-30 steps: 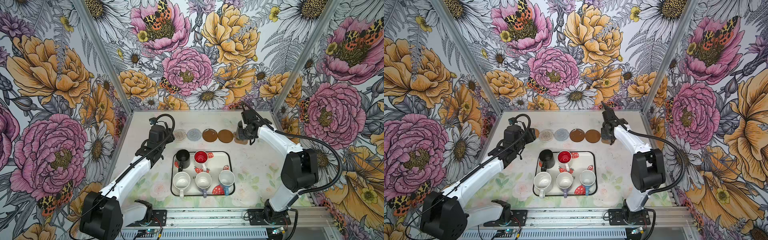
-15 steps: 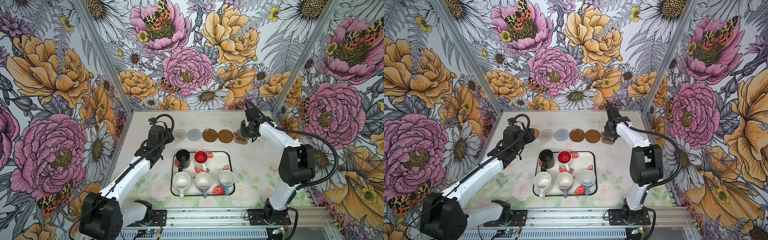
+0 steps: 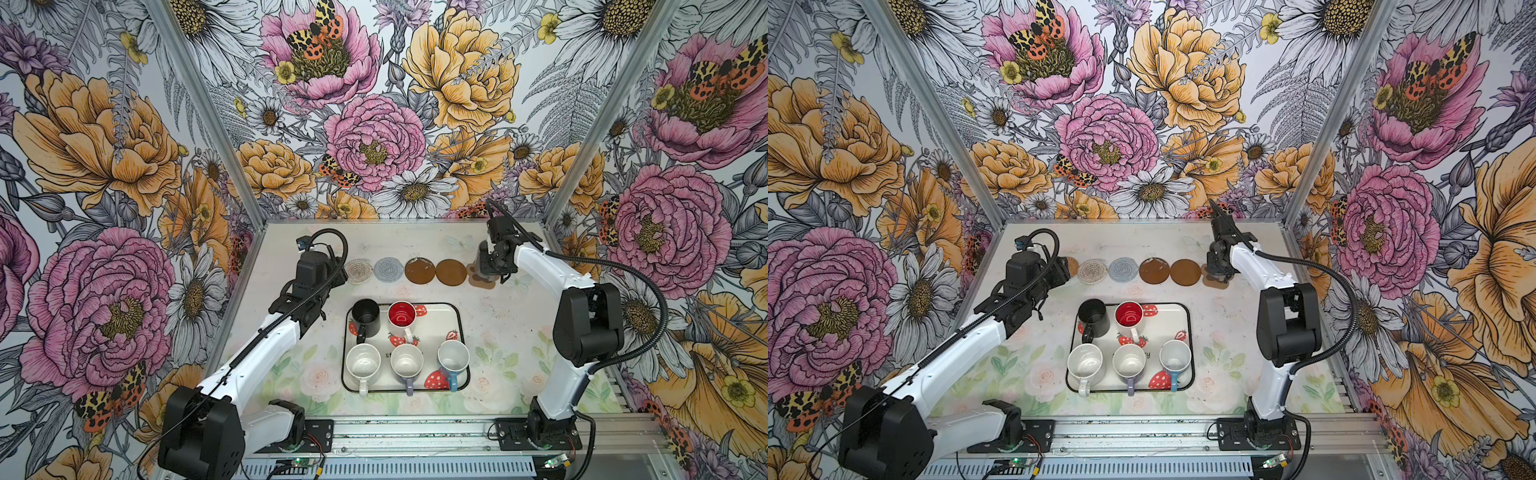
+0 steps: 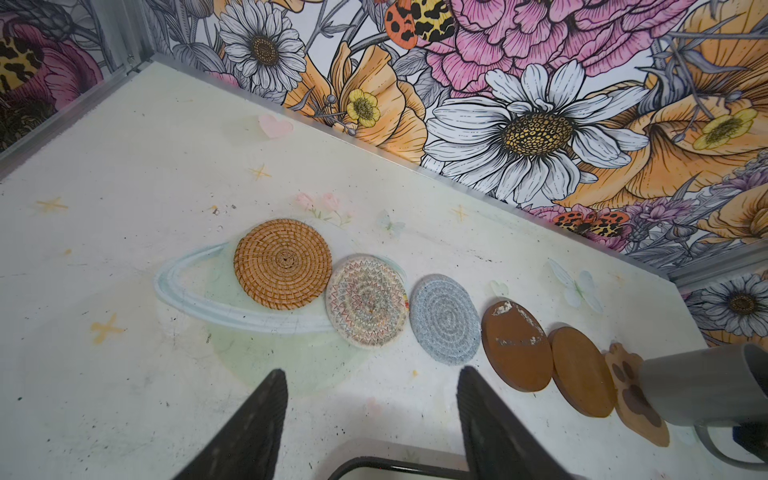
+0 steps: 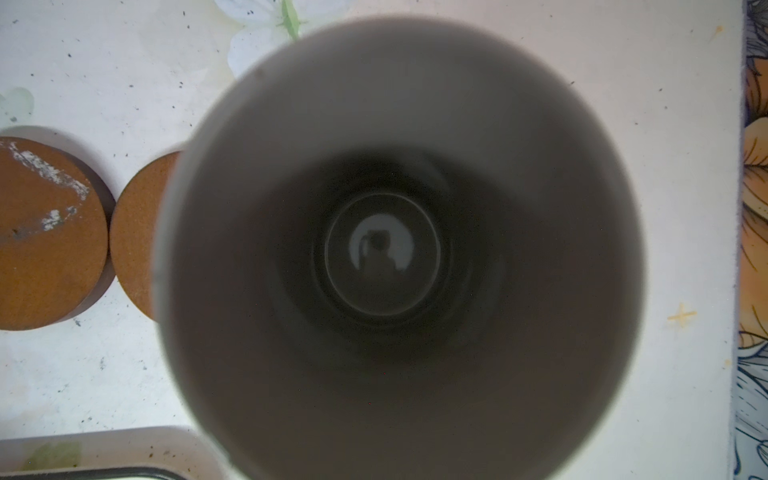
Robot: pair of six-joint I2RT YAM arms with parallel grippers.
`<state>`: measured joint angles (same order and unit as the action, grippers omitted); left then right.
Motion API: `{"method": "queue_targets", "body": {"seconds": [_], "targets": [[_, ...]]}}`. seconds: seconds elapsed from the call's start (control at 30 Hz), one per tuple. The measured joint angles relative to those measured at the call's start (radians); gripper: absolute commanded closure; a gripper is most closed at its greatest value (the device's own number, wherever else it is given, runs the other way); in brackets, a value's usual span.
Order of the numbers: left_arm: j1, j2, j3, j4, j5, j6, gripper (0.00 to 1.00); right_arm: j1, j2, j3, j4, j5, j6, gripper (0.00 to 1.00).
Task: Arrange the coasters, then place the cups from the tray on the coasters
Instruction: 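Lower the grey mug onto the paw-shaped coaster and open the right gripper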
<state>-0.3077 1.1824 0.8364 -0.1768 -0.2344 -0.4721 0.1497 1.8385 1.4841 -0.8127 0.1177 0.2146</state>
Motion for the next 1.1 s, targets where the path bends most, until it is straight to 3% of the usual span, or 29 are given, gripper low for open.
{"method": "queue_targets", "body": {"seconds": [1.1], "targets": [[0.011, -0.003, -0.009, -0.001, 0.000, 0.000, 0.33, -0.001, 0.042, 0.006, 0.023, -0.010, 0.001, 1.00]]}}
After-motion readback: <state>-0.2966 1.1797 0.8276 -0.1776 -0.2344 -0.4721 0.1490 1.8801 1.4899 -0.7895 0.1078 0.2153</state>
